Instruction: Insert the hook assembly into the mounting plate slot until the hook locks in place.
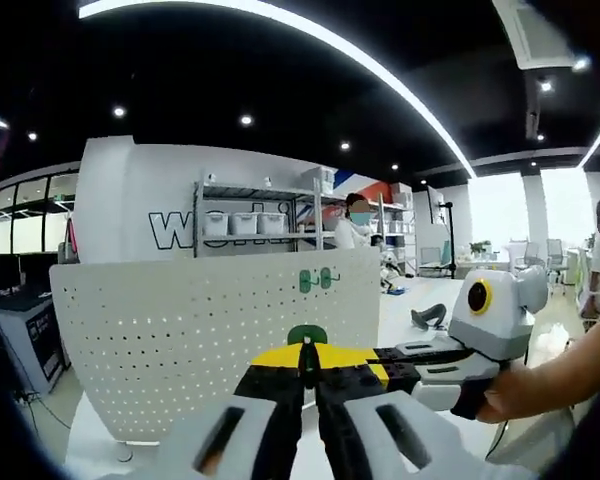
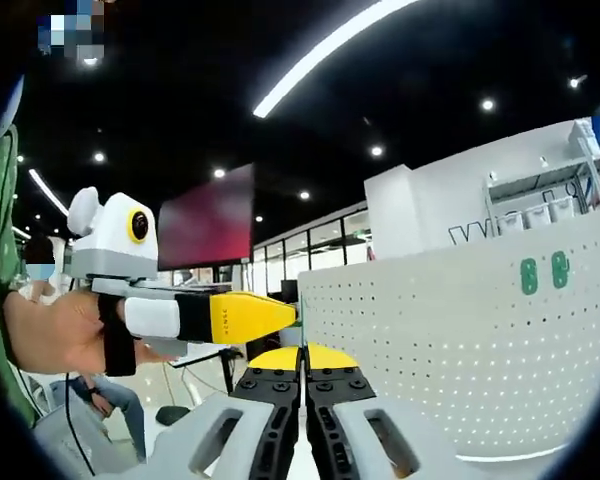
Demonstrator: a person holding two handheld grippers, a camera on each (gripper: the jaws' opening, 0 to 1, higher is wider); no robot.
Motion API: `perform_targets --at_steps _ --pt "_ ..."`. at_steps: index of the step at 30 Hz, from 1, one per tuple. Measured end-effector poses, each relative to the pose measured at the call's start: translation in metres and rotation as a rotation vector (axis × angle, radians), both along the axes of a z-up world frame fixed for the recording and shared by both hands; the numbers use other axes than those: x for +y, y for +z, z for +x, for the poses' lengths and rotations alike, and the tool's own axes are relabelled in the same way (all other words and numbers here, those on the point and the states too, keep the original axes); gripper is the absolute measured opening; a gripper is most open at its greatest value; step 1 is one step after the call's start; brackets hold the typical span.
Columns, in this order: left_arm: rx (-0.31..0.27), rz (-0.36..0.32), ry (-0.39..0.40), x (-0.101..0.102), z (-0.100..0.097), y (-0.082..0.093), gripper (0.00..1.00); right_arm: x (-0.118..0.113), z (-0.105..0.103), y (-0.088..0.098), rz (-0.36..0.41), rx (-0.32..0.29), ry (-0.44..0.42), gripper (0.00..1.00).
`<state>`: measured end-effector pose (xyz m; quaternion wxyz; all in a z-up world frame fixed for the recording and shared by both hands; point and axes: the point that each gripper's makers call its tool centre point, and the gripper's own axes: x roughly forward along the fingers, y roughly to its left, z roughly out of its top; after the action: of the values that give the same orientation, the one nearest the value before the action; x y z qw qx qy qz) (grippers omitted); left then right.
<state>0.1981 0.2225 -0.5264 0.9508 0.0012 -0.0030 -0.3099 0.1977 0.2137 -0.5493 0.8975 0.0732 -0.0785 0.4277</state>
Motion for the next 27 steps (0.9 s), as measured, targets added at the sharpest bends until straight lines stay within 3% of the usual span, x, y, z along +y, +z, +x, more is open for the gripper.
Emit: perform_targets --at_steps 4,9,27 --pt "0.025 0.003 0.0 -0.0009 0.0001 -0.0056 0.12 -0.0009 -0.0018 0.0046 0.014 -0.013 -0.005 0.0" --pt "0.026 0.004 -0.001 -0.0009 -0.0003 -0.0064 0.07 -0.0024 -0.0013 0.003 0.002 -0.012 -0.003 0.0" --pt "0.007 -0.003 -0.014 -0.0029 -0.0038 -0.0024 0.04 -0.0009 -0.0058 0.0057 -0.001 -0.016 0.001 0.0"
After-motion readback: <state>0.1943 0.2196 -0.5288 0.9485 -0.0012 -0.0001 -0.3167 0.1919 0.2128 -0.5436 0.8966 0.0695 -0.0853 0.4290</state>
